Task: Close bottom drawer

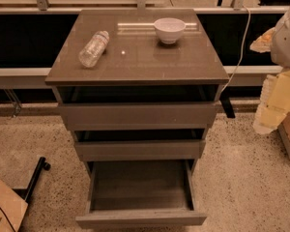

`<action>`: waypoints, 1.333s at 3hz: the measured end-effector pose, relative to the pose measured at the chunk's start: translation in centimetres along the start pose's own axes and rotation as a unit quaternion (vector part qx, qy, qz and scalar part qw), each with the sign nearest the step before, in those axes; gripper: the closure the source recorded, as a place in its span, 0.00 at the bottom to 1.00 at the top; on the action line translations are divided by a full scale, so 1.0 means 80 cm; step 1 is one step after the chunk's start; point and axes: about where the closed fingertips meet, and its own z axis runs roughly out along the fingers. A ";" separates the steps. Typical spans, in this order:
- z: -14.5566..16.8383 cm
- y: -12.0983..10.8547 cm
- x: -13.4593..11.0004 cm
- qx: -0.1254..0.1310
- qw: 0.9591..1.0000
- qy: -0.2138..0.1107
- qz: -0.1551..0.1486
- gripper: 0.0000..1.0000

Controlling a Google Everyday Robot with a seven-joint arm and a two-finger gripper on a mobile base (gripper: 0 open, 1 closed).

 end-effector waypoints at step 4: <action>0.064 -0.001 0.021 -0.021 1.000 -0.003 -0.006 0.67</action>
Offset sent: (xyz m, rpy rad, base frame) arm 0.0000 0.0000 0.0000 0.0000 0.0000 0.0000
